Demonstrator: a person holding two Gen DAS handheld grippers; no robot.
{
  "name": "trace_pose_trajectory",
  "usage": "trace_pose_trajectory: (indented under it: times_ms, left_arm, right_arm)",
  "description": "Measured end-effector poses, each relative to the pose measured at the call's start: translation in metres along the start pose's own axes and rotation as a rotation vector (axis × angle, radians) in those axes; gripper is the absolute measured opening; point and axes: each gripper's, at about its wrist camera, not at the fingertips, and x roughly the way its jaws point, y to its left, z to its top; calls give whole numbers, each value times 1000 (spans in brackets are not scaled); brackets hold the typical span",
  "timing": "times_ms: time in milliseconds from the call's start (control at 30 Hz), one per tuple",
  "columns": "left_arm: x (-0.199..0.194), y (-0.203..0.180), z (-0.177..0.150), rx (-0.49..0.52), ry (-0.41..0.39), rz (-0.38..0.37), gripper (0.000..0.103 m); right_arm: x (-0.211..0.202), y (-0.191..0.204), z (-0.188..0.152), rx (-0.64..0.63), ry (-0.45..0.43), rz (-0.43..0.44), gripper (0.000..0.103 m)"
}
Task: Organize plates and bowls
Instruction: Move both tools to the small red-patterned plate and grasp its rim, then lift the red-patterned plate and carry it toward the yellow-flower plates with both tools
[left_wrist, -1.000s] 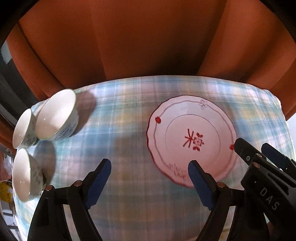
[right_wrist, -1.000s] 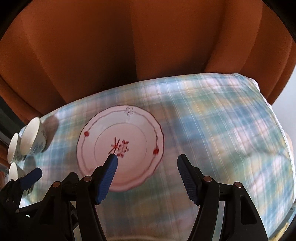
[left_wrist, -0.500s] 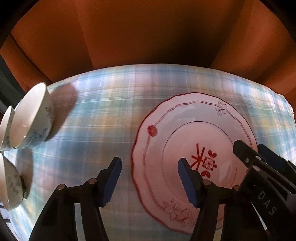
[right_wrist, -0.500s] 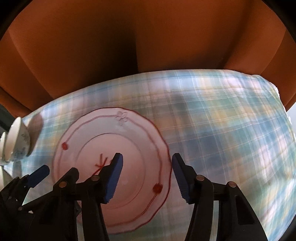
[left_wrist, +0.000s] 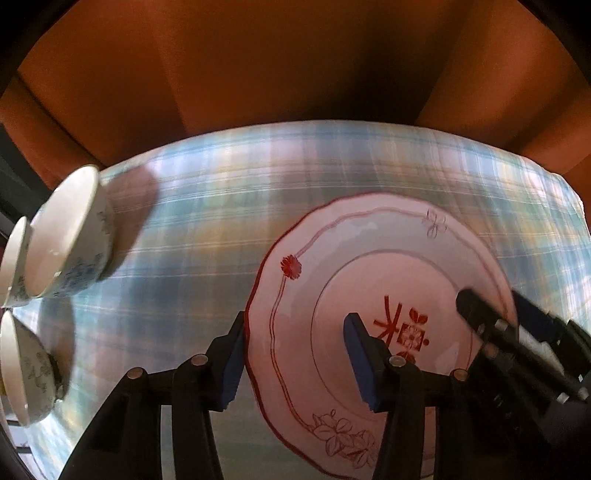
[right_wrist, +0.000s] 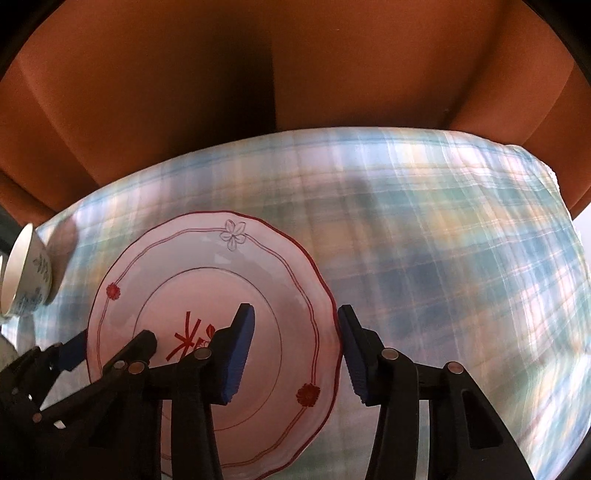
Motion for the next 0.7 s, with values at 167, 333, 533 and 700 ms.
trace_pose_trajectory:
  times_ms: [167,333,533,700]
  left_arm:
    - [-8,20,-17,2,2,25,51]
    - [-13,39,-36,-15,22,39,51]
    - [-18,55,-57,-24,57,39,52]
    - [-17,62,-72,-45,77,24,52]
  right_arm:
    - [-8,20,-23,-19,36,18,51]
    - [-16,40,-42,-37,60,36,51]
    - [-24,58,-62,-52,88,61,51]
    - [-24,67,-65,-90,85,45,51]
